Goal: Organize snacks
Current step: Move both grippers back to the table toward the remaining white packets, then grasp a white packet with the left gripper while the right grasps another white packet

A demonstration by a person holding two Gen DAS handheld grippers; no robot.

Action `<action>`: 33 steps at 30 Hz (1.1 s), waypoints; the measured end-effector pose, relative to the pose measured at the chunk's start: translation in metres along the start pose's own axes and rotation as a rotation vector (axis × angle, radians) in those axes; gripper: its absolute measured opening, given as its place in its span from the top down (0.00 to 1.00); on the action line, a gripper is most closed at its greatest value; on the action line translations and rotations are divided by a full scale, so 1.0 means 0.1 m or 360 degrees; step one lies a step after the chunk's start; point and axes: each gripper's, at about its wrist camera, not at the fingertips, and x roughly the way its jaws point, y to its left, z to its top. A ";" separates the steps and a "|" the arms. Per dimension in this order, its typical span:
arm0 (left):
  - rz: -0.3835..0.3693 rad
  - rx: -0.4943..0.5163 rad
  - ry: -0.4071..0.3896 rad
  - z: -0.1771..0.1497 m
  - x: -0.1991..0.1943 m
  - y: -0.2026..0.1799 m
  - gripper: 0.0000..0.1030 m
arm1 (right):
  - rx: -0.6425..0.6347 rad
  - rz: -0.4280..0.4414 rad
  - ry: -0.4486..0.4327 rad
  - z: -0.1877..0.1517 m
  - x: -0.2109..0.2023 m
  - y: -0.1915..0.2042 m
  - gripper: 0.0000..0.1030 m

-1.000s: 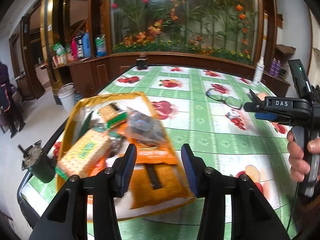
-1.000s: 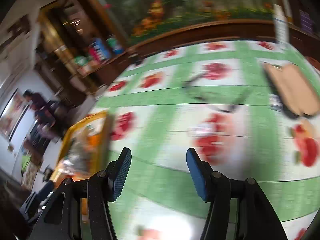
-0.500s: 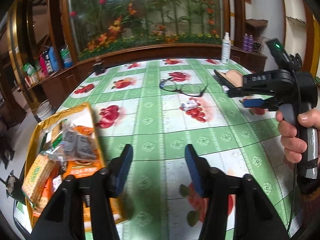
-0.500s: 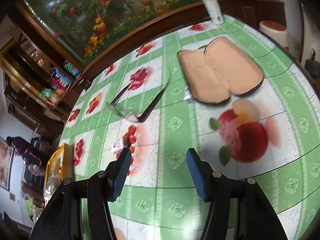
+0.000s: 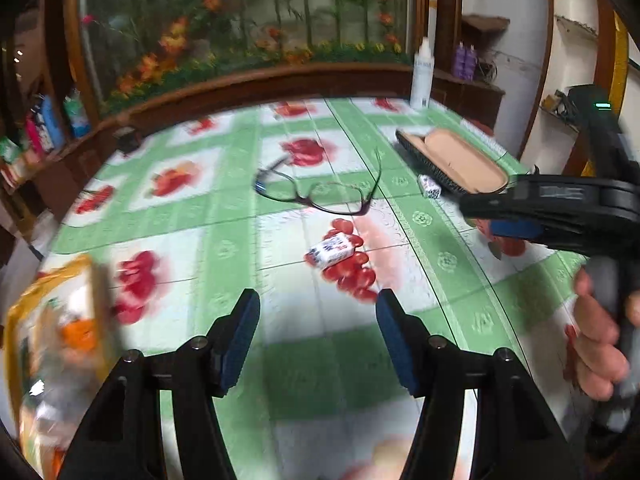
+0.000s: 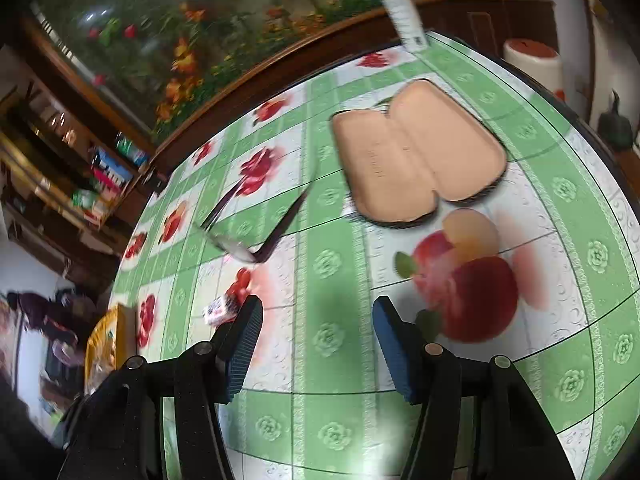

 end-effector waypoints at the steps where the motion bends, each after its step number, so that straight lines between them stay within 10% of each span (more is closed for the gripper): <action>1: -0.0025 -0.0007 0.0026 0.04 0.10 -0.01 0.42 | 0.0023 0.0009 -0.0003 0.01 -0.02 -0.04 0.41; 9: 0.0067 0.0035 0.0111 0.24 0.69 -0.10 0.43 | 0.0105 0.0050 0.0008 0.08 -0.04 -0.15 0.41; 12: 0.0023 0.0030 0.0097 0.26 0.77 -0.10 0.68 | 0.0123 0.0068 0.0018 0.09 -0.03 -0.16 0.41; 33: -0.0075 -0.0195 0.0046 -0.25 0.32 0.17 0.68 | -0.0066 -0.0146 -0.0080 0.25 0.39 0.06 0.45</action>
